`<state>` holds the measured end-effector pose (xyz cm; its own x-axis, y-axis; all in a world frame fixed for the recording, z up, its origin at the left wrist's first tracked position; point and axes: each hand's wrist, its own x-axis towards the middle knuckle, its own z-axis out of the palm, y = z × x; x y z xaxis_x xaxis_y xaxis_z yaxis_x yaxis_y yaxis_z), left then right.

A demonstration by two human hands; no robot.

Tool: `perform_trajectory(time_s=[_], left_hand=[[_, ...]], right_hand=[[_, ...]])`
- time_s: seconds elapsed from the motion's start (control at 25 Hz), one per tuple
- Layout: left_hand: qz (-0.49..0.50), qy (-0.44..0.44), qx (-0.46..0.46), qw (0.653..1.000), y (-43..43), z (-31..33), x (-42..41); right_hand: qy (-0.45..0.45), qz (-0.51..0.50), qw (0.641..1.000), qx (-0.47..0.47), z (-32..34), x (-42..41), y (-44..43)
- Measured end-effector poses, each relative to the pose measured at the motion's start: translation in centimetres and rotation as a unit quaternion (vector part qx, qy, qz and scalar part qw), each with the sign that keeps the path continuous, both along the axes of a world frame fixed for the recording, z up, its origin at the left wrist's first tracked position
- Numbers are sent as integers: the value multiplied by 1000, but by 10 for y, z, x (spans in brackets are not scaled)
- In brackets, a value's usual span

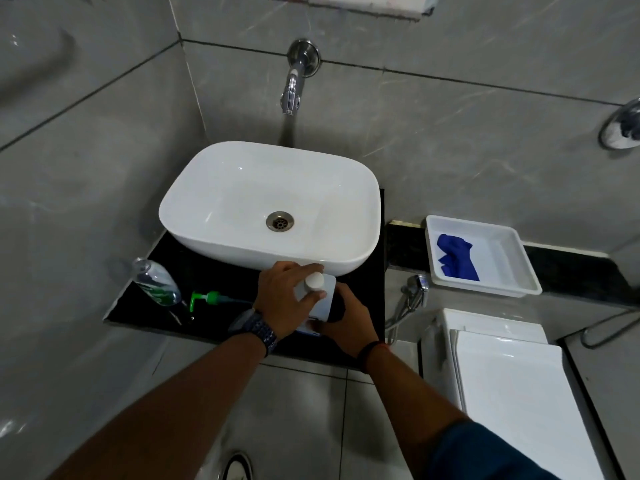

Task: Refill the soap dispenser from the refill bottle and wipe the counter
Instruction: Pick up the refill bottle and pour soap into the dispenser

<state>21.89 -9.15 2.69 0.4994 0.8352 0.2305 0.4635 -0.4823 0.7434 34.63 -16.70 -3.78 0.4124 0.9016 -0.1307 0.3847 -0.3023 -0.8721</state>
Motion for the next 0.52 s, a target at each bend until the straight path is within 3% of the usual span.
perform_trajectory(time_s=[0.36, 0.52], left_hand=[[144, 21, -31, 989, -13, 0, 7], [145, -5, 50, 988, -12, 7, -3]], right_hand=[[-10, -2, 1000, 5, 1, 3, 1], [-20, -17, 1000, -6, 2, 8, 0]])
